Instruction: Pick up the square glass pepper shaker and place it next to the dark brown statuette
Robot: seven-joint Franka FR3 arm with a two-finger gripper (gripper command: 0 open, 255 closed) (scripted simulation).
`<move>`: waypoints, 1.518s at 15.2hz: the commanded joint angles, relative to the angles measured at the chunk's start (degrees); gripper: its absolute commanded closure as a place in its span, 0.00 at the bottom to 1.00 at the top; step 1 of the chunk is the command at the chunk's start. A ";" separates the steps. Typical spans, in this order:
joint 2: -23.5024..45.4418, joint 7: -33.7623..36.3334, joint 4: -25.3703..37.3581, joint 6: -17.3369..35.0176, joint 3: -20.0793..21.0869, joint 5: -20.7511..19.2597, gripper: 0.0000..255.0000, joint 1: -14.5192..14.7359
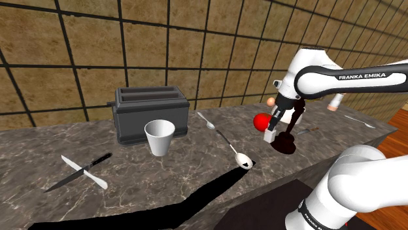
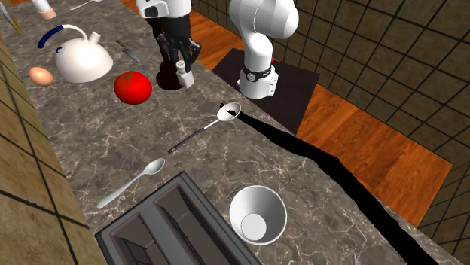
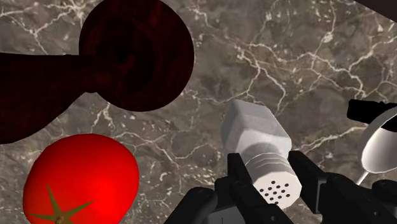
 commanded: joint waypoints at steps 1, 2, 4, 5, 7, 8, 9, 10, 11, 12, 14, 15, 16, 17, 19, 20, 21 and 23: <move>0.43 0.19 -1.39 1.83 -0.26 -0.34 1.00 -0.12; 0.78 0.24 -1.98 2.76 -0.45 -0.54 1.00 -0.19; 1.56 0.33 -3.13 4.68 -0.84 -0.95 1.00 -0.33; 1.99 0.37 -3.69 5.66 -1.04 -1.16 1.00 -0.41; 2.93 0.46 -4.76 7.67 -1.44 -1.58 1.00 -0.54; 3.88 0.55 -5.68 9.51 -1.80 -1.96 1.00 -0.66; 3.88 0.55 -5.68 9.51 -1.80 -1.96 1.00 -0.66; 3.86 0.55 -5.68 9.50 -1.80 -1.96 1.00 -0.66; 3.87 0.55 -5.68 9.51 -1.80 -1.96 1.00 -0.66; 3.88 0.55 -5.68 9.51 -1.80 -1.96 1.00 -0.66; 3.88 0.55 -5.68 9.51 -1.80 -1.96 1.00 -0.66; 3.88 0.55 -5.68 9.51 -1.80 -1.96 1.00 -0.66; 3.88 0.55 -5.68 9.51 -1.80 -1.96 1.00 -0.66; 3.88 0.55 -5.68 9.51 -1.80 -1.96 0.00 -0.66; 3.88 0.55 -5.68 9.51 -1.80 -1.96 0.00 -0.66; 3.88 0.55 -5.68 9.51 -1.80 -1.96 0.00 -0.66; 3.88 0.55 -5.68 9.51 -1.80 -1.96 0.00 -0.66; 2.34 0.47 -4.53 6.84 -1.25 -1.44 0.00 -0.53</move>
